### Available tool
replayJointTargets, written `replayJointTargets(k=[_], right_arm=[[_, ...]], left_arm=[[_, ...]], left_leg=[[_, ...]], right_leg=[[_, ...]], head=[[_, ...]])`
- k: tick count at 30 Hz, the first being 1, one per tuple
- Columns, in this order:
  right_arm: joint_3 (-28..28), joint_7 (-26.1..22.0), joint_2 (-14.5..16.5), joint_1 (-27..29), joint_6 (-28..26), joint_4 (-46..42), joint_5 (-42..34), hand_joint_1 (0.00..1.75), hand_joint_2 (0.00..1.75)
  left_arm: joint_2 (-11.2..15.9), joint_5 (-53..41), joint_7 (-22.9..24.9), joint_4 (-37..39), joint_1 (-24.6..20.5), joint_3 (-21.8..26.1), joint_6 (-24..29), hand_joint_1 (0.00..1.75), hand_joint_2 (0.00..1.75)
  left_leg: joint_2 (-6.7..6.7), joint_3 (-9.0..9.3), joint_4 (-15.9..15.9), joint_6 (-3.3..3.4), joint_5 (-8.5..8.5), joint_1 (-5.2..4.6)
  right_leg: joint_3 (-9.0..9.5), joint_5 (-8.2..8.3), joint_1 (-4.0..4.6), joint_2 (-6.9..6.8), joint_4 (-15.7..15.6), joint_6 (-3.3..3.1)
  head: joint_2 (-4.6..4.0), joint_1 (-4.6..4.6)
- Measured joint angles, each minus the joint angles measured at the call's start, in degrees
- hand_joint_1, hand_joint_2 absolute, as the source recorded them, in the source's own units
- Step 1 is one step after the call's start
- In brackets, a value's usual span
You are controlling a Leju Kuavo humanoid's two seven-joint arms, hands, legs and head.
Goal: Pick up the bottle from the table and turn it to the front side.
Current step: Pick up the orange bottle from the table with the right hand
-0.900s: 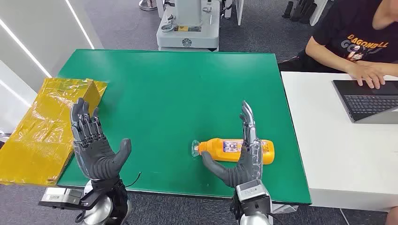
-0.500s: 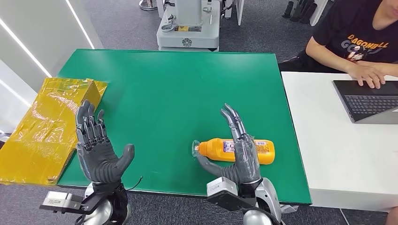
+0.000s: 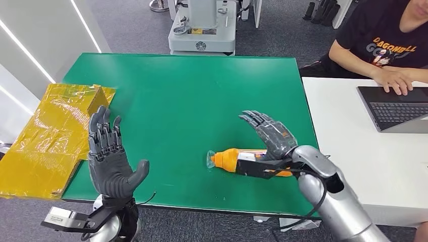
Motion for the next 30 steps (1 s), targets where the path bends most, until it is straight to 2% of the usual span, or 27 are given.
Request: replayJointTargets(k=[3, 6, 12, 21, 30], right_arm=[[3.3, 0.4, -3.7, -7.0, 7.7, 4.4, -3.6, 0.0, 1.75], [7.6, 0.9, -6.8, -12.9, 12.4, 8.1, -7.5, 0.0, 1.75], [14.0, 1.6, -9.9, -18.6, 14.4, 12.4, -10.6, 0.0, 1.75], [20.0, 1.1, -10.6, -22.0, 15.7, 16.1, -13.7, 0.0, 1.75], [28.8, -2.3, -7.6, -24.9, 15.7, 23.8, -18.0, 0.0, 1.75]], left_arm=[[0.0, 0.6, 0.0, 0.0, -0.3, 0.0, -0.3, 0.0, 1.75], [0.1, 1.0, 0.0, 0.0, -0.3, 0.0, -0.4, 0.0, 1.75], [0.1, 1.1, 0.0, 0.0, -0.4, 0.1, -0.6, 0.0, 1.75], [0.0, 2.2, 0.0, 0.0, -0.4, 0.5, -1.2, 0.0, 1.75], [-0.1, 2.2, 0.0, 0.0, -0.3, 1.5, -0.7, 0.0, 1.75]], left_leg=[[-0.02, -0.04, 0.1, 0.02, 0.01, 0.0], [-0.05, -0.06, 0.1, 0.03, 0.01, 0.0], [-0.06, -0.08, 0.1, 0.08, -0.03, 0.0], [-0.04, -0.09, 0.1, 0.1, -0.03, 0.01], [-0.06, -0.11, 0.1, 0.1, -0.03, 0.01]], right_leg=[[0.0, 0.01, 0.0, -0.04, 0.0, 0.01], [0.0, 0.01, 0.0, -0.07, 0.0, 0.01], [-0.02, 0.0, 0.0, -0.07, 0.0, 0.02], [-0.01, 0.0, 0.01, -0.06, 0.0, 0.02], [-0.01, 0.0, 0.02, -0.09, 0.0, 0.02]], head=[[0.0, 0.0], [0.0, 0.01], [0.0, -0.01], [0.0, 0.0], [0.0, 0.0]])
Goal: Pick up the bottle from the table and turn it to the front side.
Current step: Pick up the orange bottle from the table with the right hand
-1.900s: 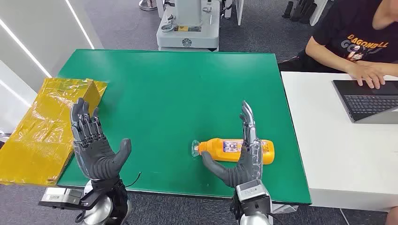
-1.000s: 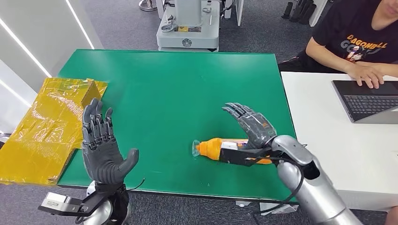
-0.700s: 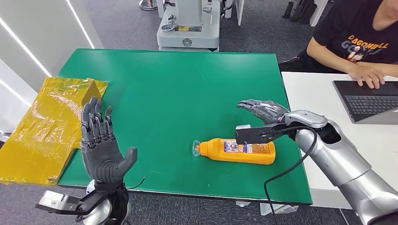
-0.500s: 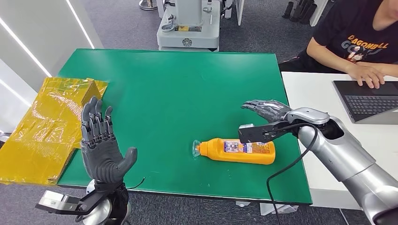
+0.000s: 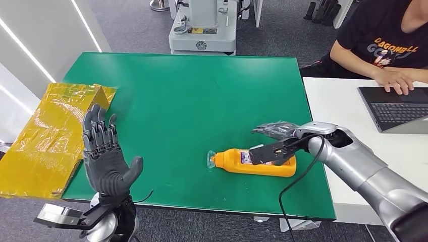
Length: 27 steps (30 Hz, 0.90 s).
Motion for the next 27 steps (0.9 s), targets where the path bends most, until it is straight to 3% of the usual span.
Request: replayJointTargets(k=[12, 27], right_arm=[[6.3, 0.0, 2.1, -0.4, -1.9, 2.7, -3.3, 0.0, 1.75], [8.7, 1.2, 2.0, 0.7, -2.3, 3.2, -3.6, 0.0, 1.75]], left_arm=[[-0.2, 0.1, 0.0, 0.0, 0.1, 0.3, 0.4, 0.0, 1.75], [-0.2, 0.3, 0.0, 0.0, 0.7, 0.4, 0.2, 0.0, 1.75]], left_leg=[[-0.01, 0.0, 0.0, 0.0, 0.0, 0.0], [0.0, 0.01, 0.0, 0.0, 0.0, 0.0]], right_leg=[[0.0, 0.0, 0.0, -0.01, 0.0, 0.0], [-0.01, 0.0, 0.0, 0.0, 0.0, 0.0]], head=[[0.0, 0.0], [0.0, -0.01]])
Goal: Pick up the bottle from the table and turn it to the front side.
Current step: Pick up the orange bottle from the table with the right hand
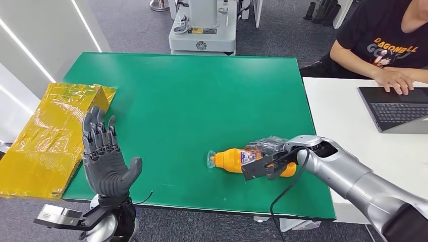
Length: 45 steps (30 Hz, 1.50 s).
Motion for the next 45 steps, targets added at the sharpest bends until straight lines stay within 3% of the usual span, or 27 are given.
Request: replayJointTargets(k=[11, 31, 32, 35, 36, 45], right_arm=[[1.4, -0.4, 0.0, 0.8, -1.5, 3.8, 0.6, 0.0, 1.75], [2.0, 3.8, -1.3, 2.3, -6.0, 6.8, 3.3, 0.0, 1.75], [2.0, 4.1, -1.5, 2.4, -6.1, 6.8, 3.5, 0.21, 1.75], [1.7, 4.9, -2.0, 2.8, -7.0, 6.4, 4.1, 1.52, 1.75], [1.5, 5.2, -2.2, 3.1, -7.5, 6.2, 4.4, 1.75, 1.75], [-3.8, 6.3, -2.8, 7.5, -15.5, 4.2, 9.2, 1.75, 1.75]], left_arm=[[0.0, 1.0, 0.0, 0.0, 0.3, 0.4, 1.7, 0.0, 1.75], [0.0, 0.9, 0.0, -0.3, 0.6, 0.4, 1.5, 0.0, 1.75], [0.0, 0.8, 0.0, -0.3, 0.6, 0.4, 1.5, 0.0, 1.75], [-0.1, 0.6, 0.0, -0.3, 0.6, 0.4, 1.2, 0.0, 1.75], [-0.1, 0.6, 0.0, -0.3, 0.6, 0.4, 1.1, 0.0, 1.75], [-0.5, -0.1, 0.0, -0.3, 0.6, 0.4, 0.1, 0.0, 1.75]], left_leg=[[-0.01, -0.01, 0.0, 0.0, 0.0, 0.0], [0.01, 0.02, 0.0, 0.0, 0.0, 0.0], [0.0, 0.03, 0.0, 0.0, 0.0, 0.0], [0.0, 0.04, 0.0, 0.01, 0.0, 0.0], [0.0, 0.05, 0.0, 0.01, 0.0, 0.0], [0.01, 0.09, 0.1, 0.05, -0.01, 0.0]], right_leg=[[0.01, 0.0, 0.0, -0.01, 0.0, 0.0], [0.03, 0.0, 0.0, 0.01, 0.0, 0.0], [0.03, 0.0, 0.0, 0.0, 0.0, 0.0], [0.06, 0.0, 0.0, 0.0, 0.0, 0.01], [0.07, 0.01, 0.0, 0.0, 0.0, 0.01], [0.13, 0.05, 0.0, 0.01, 0.0, 0.08]], head=[[0.0, 0.01], [0.0, 0.0], [0.0, 0.0], [0.0, 0.0], [0.0, 0.0], [0.0, 0.01]])
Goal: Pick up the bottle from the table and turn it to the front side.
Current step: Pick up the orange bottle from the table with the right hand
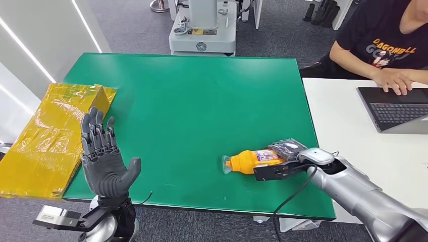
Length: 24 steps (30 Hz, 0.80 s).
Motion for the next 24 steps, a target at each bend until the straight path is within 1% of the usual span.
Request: replayJointTargets(k=[6, 12, 15, 19, 21, 24], right_arm=[[-4.7, -0.6, 0.4, 3.1, -4.5, -1.0, 2.2, 1.75, 1.75], [-11.2, -0.9, 3.3, 8.5, -12.9, -2.2, 5.0, 1.75, 1.75], [-13.4, -0.8, 4.5, 10.1, -14.0, -2.9, 5.4, 1.75, 1.75], [-15.2, -1.0, 5.4, 11.3, -15.3, -3.4, 5.4, 1.75, 1.75], [-17.3, -1.3, 6.3, 13.1, -19.4, -4.2, 5.0, 1.75, 1.75], [-22.6, -2.2, 8.7, 17.0, -27.7, -6.7, 3.9, 1.75, 1.75]], left_arm=[[-0.2, -0.1, 0.0, 0.0, 0.0, 0.0, -0.1, 0.0, 1.75], [-0.3, -0.3, 0.0, 0.0, 0.0, 0.0, 0.3, 0.0, 1.75], [-0.3, -0.4, 0.0, 0.0, 0.0, 0.0, 0.3, 0.0, 1.75], [-0.3, -0.4, 0.0, 0.0, 0.0, 0.0, 0.3, 0.0, 1.75], [-0.3, -0.6, 0.2, 0.1, 0.0, 0.0, 0.2, 0.0, 1.75], [-0.3, -0.9, 0.7, 0.5, 0.0, -0.2, -0.1, 0.0, 1.75]], left_leg=[[0.0, -0.01, 0.0, 0.01, 0.01, 0.01], [0.0, -0.05, 0.0, 0.02, 0.01, 0.01], [0.0, -0.06, 0.0, 0.02, 0.01, 0.01], [-0.02, -0.09, 0.0, 0.02, 0.01, 0.01], [-0.03, -0.12, 0.0, 0.02, 0.01, 0.01], [-0.03, -0.14, 0.0, 0.03, -0.01, 0.0]], right_leg=[[0.01, 0.02, 0.0, 0.0, 0.0, 0.03], [-0.04, 0.01, 0.01, 0.0, 0.0, 0.03], [-0.06, 0.0, 0.01, 0.0, 0.0, 0.04], [-0.06, -0.01, 0.01, -0.02, 0.0, 0.06], [-0.06, -0.01, 0.01, -0.04, 0.0, 0.06], [-0.1, -0.02, 0.01, -0.03, 0.0, 0.06]], head=[[0.0, 0.0], [0.0, -0.01], [0.0, -0.02], [0.0, 0.0], [0.0, 0.0], [0.0, -0.01]])
